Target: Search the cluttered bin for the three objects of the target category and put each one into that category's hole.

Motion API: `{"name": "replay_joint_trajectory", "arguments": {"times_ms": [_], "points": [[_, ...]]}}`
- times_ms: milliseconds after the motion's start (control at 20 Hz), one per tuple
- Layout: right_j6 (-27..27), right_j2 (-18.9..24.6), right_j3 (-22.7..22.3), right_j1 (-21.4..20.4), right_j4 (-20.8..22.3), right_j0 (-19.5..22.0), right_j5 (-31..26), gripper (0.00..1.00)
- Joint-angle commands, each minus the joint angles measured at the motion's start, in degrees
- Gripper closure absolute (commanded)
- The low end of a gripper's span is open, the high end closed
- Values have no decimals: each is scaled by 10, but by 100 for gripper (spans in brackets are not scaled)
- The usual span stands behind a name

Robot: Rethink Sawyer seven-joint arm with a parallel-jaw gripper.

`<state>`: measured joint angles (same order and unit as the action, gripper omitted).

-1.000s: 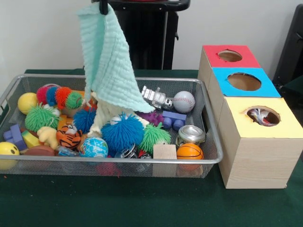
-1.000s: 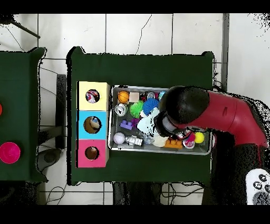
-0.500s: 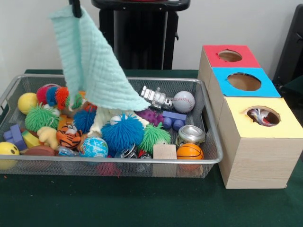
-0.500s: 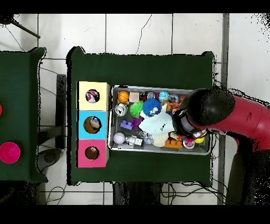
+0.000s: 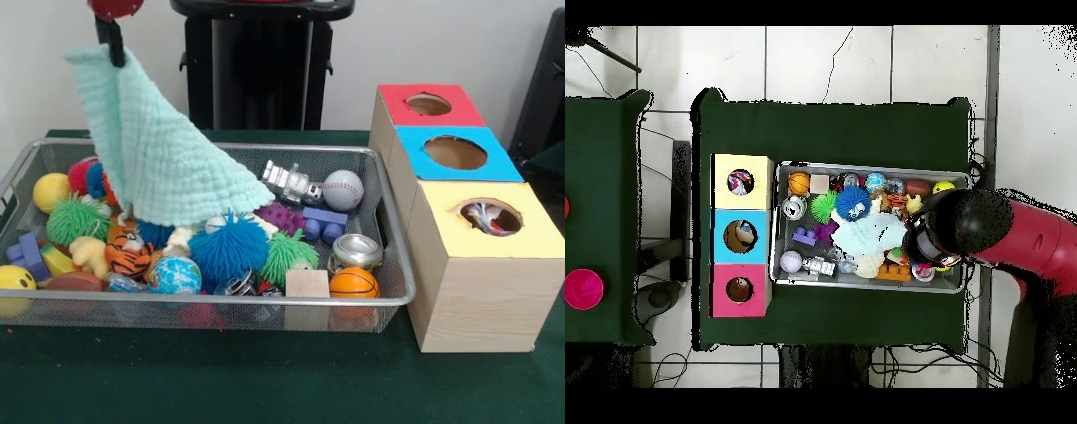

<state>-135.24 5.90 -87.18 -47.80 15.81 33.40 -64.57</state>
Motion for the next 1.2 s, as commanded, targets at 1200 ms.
{"name": "replay_joint_trajectory", "arguments": {"times_ms": [1200], "points": [[110, 86, -94, 20, 34, 7, 58, 0]]}}
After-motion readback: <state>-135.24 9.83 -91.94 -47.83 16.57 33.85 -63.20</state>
